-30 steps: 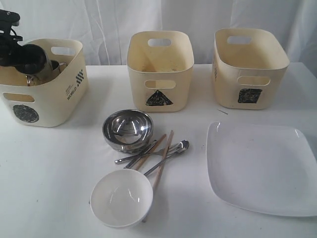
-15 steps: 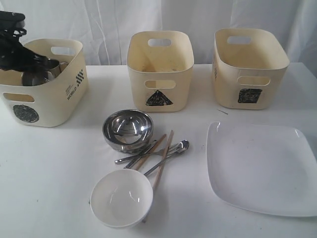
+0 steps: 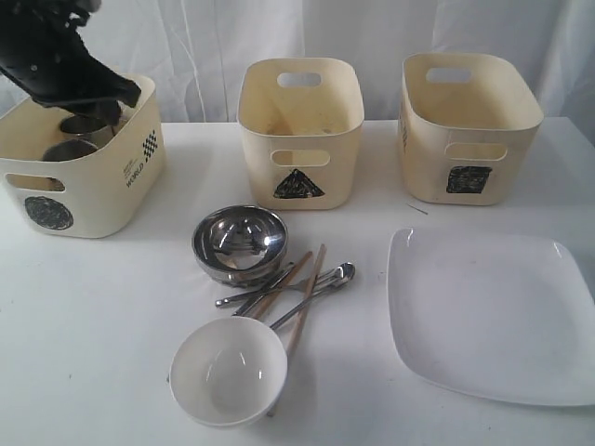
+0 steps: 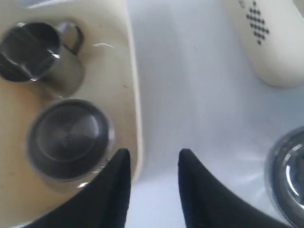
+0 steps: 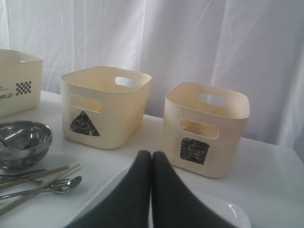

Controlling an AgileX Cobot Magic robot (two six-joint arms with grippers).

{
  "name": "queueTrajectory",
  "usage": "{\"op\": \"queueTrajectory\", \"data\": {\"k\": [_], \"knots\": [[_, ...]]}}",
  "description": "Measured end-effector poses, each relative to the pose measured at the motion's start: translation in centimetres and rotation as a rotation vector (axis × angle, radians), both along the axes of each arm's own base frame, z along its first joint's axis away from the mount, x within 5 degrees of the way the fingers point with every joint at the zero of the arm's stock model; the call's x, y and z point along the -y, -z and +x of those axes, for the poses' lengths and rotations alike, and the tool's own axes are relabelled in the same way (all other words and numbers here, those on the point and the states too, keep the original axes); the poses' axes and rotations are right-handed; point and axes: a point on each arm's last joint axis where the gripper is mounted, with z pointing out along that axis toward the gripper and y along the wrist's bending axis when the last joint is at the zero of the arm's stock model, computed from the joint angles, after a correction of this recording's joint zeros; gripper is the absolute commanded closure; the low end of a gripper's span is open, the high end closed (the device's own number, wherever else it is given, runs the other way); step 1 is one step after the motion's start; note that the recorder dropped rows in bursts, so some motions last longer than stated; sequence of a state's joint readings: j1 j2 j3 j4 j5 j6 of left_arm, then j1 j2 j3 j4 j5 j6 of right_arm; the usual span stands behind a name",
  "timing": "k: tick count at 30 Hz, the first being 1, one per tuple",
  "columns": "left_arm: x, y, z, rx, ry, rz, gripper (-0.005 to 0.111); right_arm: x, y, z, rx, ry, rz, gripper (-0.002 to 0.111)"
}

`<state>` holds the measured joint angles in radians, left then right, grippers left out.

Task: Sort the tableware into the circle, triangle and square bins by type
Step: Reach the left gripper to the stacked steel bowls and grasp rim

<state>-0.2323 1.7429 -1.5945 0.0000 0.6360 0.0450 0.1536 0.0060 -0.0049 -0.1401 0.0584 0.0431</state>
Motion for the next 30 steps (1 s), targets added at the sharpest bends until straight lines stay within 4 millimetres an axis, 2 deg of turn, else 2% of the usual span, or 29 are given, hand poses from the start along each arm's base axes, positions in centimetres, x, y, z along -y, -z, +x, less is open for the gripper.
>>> {"op": "queueTrajectory", "data": {"k": [2, 3, 4, 5, 7, 8, 11, 21, 23, 29, 30], "knots": [[1.4, 1.0, -0.7, -0.041, 0.037, -0.001, 0.068, 0.0, 0.0, 0.0, 0.000, 0.000, 0.000, 0.108], [2.0, 1.5, -1.0, -0.056, 0.052, 0.003, 0.065, 0.0, 0.0, 0.0, 0.000, 0.000, 0.000, 0.108], [3.3, 2.5, -1.7, -0.085, 0.090, 0.008, 0.062, 0.0, 0.0, 0.0, 0.000, 0.000, 0.002, 0.108], [3.8, 2.9, -2.0, -0.094, 0.103, 0.009, 0.053, 0.0, 0.0, 0.0, 0.000, 0.000, 0.002, 0.108], [5.6, 3.6, -2.7, -0.087, 0.144, -0.010, 0.045, 0.0, 0.0, 0.0, 0.000, 0.000, 0.002, 0.108], [6.4, 4.0, -3.0, -0.074, 0.152, -0.023, 0.045, 0.0, 0.0, 0.0, 0.000, 0.000, 0.002, 0.108], [7.4, 5.2, -2.9, -0.096, 0.135, -0.055, 0.045, 0.0, 0.0, 0.0, 0.000, 0.000, 0.002, 0.108], [8.7, 12.2, -1.3, -0.279, 0.082, -0.079, 0.045, 0.0, 0.0, 0.0, 0.000, 0.000, 0.002, 0.108], [8.8, 13.1, -1.0, -0.290, 0.076, -0.080, 0.057, 0.0, 0.0, 0.0, 0.000, 0.000, 0.002, 0.108], [8.9, 14.1, -0.8, -0.297, 0.092, -0.071, 0.107, 0.0, 0.0, 0.0, 0.000, 0.000, 0.002, 0.108], [9.0, 14.0, -0.7, -0.292, 0.092, -0.080, 0.107, 0.0, 0.0, 0.0, 0.000, 0.000, 0.002, 0.108]]}}
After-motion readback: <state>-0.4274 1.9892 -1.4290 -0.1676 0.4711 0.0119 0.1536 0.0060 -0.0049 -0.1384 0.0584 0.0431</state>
